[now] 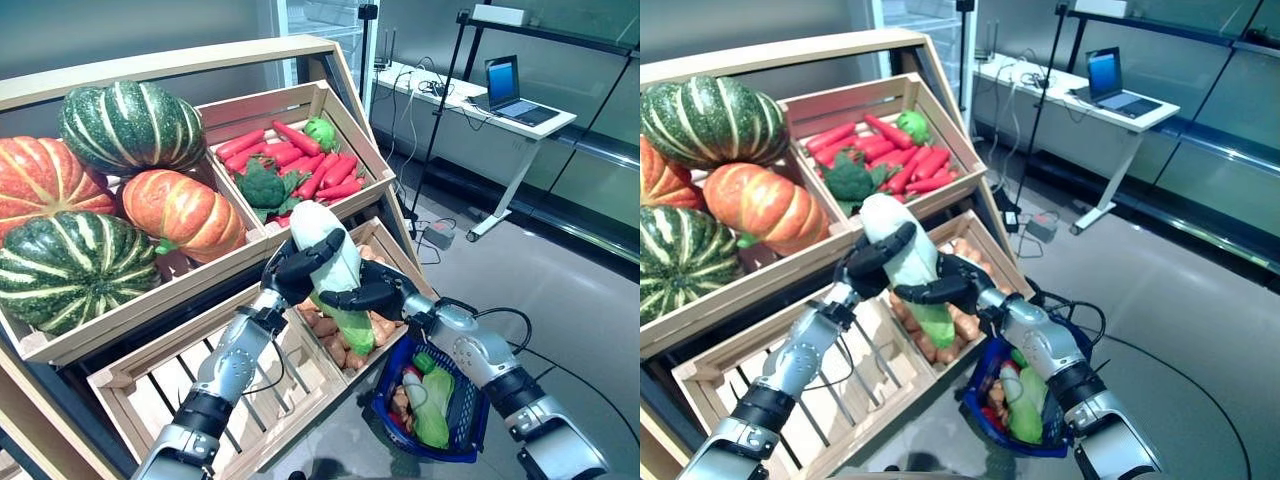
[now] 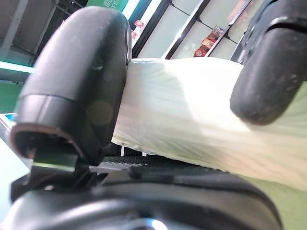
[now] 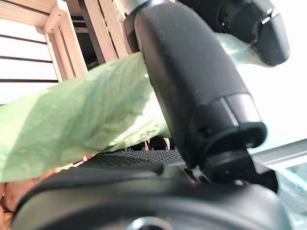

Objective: Put vegetables into the basket

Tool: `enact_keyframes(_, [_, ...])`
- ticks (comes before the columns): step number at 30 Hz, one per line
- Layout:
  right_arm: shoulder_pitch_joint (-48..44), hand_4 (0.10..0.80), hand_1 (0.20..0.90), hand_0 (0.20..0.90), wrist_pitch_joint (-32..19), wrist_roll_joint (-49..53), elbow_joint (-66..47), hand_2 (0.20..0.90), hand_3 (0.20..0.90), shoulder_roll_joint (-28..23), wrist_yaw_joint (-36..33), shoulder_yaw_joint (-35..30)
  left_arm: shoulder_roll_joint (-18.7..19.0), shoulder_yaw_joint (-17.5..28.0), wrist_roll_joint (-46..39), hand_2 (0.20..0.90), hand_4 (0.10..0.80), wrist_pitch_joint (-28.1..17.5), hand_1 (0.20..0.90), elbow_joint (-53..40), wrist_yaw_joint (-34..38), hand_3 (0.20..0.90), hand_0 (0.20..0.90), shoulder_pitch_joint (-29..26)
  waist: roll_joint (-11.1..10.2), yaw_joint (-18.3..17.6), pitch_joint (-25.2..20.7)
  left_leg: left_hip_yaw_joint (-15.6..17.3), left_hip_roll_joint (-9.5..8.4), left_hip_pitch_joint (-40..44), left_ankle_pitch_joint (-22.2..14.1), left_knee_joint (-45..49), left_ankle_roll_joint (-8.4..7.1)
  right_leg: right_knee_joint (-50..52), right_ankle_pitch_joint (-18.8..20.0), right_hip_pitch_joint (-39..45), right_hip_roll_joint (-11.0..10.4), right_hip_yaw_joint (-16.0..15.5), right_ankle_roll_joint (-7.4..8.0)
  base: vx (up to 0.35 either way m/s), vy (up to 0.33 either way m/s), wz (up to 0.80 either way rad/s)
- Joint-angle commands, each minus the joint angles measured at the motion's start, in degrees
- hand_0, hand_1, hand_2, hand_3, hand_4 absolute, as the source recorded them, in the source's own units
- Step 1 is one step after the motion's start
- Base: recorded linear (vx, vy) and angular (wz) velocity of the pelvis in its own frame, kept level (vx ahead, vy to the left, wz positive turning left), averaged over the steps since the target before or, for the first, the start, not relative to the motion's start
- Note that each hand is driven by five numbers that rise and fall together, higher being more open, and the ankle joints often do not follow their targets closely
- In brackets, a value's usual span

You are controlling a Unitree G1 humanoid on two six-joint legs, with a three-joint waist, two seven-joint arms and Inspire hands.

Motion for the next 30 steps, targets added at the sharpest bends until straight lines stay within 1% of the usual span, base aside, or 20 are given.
enact_keyframes(1, [-13.9, 0.400, 0.300, 0.300, -5.4, -1.8, 3.0, 0.300, 0.300, 4.7, -0.5, 2.4, -9.7, -10.2, -6.1, 0.300, 0.400, -2.0, 0.300, -11.6, -9.5, 0.300, 0.300, -10.7, 0.7, 0.2, -2.7, 0.1, -0.32, 6.4, -12.7, 0.3, -1.36, 0.1, -2.0, -1.2, 1.6, 1.0, -4.03, 0.000, 0.000, 0.00])
enact_keyframes(7, [-13.4, 0.400, 0.300, 0.300, -6.2, -3.9, 3.0, 0.300, 0.300, 4.2, -0.9, 1.8, -9.2, -9.0, -3.5, 0.300, 0.400, -2.6, 0.300, -11.5, -7.2, 0.300, 0.300, -10.7, 0.8, 0.1, -2.6, 0.2, -0.30, 6.4, -12.5, 0.3, -1.41, 0.1, -2.1, -1.2, 1.6, 1.1, -4.01, 0.000, 0.000, 0.00])
enact_keyframes(8, [-13.1, 0.400, 0.300, 0.300, -6.2, -4.3, 2.8, 0.300, 0.300, 4.0, -1.0, 1.6, -8.8, -8.8, -3.3, 0.380, 0.453, -2.7, 0.380, -11.4, -6.9, 0.380, 0.380, -10.7, 0.8, 0.1, -2.6, 0.3, -0.29, 6.4, -12.5, 0.3, -1.42, 0.1, -2.0, -1.2, 1.6, 1.1, -4.00, 0.000, 0.000, 0.00])
enact_keyframes(9, [-13.0, 0.400, 0.300, 0.300, -6.2, -4.7, 2.7, 0.300, 0.300, 3.7, -1.4, 1.4, -8.3, -8.3, -3.7, 0.552, 0.568, -2.4, 0.552, -11.2, -6.8, 0.552, 0.552, -10.6, 0.8, 0.1, -2.6, 0.4, -0.27, 6.4, -12.5, 0.3, -1.45, 0.1, -2.0, -1.2, 1.6, 1.0, -3.97, 0.000, 0.000, 0.00])
enact_keyframes(10, [-12.9, 0.400, 0.300, 0.300, -6.3, -4.9, 2.8, 0.300, 0.300, 3.6, -1.4, 1.4, -8.2, -8.1, -3.5, 0.813, 0.742, -2.1, 0.813, -11.2, -6.6, 0.813, 0.813, -10.5, 0.8, 0.1, -2.6, 0.4, -0.26, 6.4, -12.5, 0.3, -1.45, 0.1, -2.0, -1.2, 1.6, 1.1, -3.97, 0.000, 0.000, 0.00])
enact_keyframes(11, [-12.7, 0.400, 0.300, 0.300, -6.7, -5.7, 3.0, 0.300, 0.300, 3.4, -1.5, 1.1, -8.0, -7.6, -3.4, 0.900, 0.800, -2.1, 0.900, -11.0, -5.4, 0.900, 0.900, -10.4, 0.8, 0.0, -2.6, 0.4, -0.25, 6.5, -12.5, 0.3, -1.44, 0.1, -2.0, -1.2, 1.6, 1.1, -3.96, 0.000, 0.000, 0.00])
enact_keyframes(16, [-10.7, 0.400, 0.300, 0.300, -6.6, -7.3, 3.1, 0.300, 0.300, 1.6, -1.6, -0.7, -6.9, -5.3, -1.3, 0.900, 0.800, -1.6, 0.900, -10.6, -4.7, 0.900, 0.900, -9.0, 0.8, -0.3, -2.6, 1.0, -0.13, 6.6, -12.6, 0.3, -1.42, 0.1, -2.1, -1.3, 1.8, 1.5, -4.02, -0.001, 0.010, -0.02])
enact_keyframes(17, [-8.6, 0.400, 0.300, 0.300, -6.9, -7.5, 3.3, 0.300, 0.300, 0.7, -1.1, -1.8, -6.1, -4.0, -0.6, 0.900, 0.800, -1.6, 0.900, -11.0, -4.7, 0.900, 0.900, -7.9, 0.8, -0.6, -2.5, 1.4, -0.02, 6.6, -12.6, 0.3, -1.41, 0.1, -2.1, -1.4, 1.9, 1.7, -4.03, -0.004, 0.030, -0.06])
enact_keyframes(22, [-1.6, 0.400, 0.300, 0.300, -7.8, -8.1, 4.0, 0.300, 0.300, -2.1, -0.6, -6.2, -4.3, -0.8, 1.6, 0.900, 0.800, -1.6, 0.900, -11.6, -4.6, 0.900, 0.900, -4.2, 0.9, -1.3, -2.0, 2.5, 0.27, 7.0, -12.8, 0.3, -1.38, 0.1, -2.0, -1.3, 2.1, 2.3, -4.02, 0.010, 0.018, -0.08])
enact_keyframes(24, [0.1, 0.400, 0.300, 0.300, -8.3, -8.2, 4.3, 0.300, 0.300, -2.7, -0.5, -7.4, -3.8, 0.0, 2.3, 0.900, 0.800, -1.7, 0.900, -11.7, -4.5, 0.900, 0.900, -3.5, 0.9, -1.5, -2.0, 2.7, 0.33, 7.0, -12.8, 0.3, -1.37, 0.1, -2.0, -1.4, 2.1, 2.4, -4.00, 0.010, 0.005, -0.04])
enact_keyframes(28, [4.1, 0.400, 0.300, 0.300, -8.8, -8.6, 4.7, 0.300, 0.300, -4.3, -0.9, -10.4, -2.2, 2.0, 4.3, 0.900, 0.800, -2.7, 0.900, -11.7, -4.3, 0.900, 0.900, -1.7, 0.8, -1.8, -1.7, 3.3, 0.48, 7.1, -12.7, 0.3, -1.43, 0.1, -1.8, -1.5, 2.2, 2.6, -3.89, 0.018, 0.000, -0.04])
enact_keyframes(30, [6.7, 0.400, 0.300, 0.300, -9.3, -10.5, 5.3, 0.300, 0.300, -5.1, -1.3, -12.3, -1.1, 3.5, 6.5, 0.900, 0.800, -4.0, 0.900, -11.3, -3.6, 0.900, 0.900, -0.9, 0.7, -2.1, -1.4, 3.6, 0.55, 7.1, -12.7, 0.3, -1.44, 0.1, -1.8, -1.6, 2.3, 2.8, -3.85, 0.023, -0.008, -0.15])
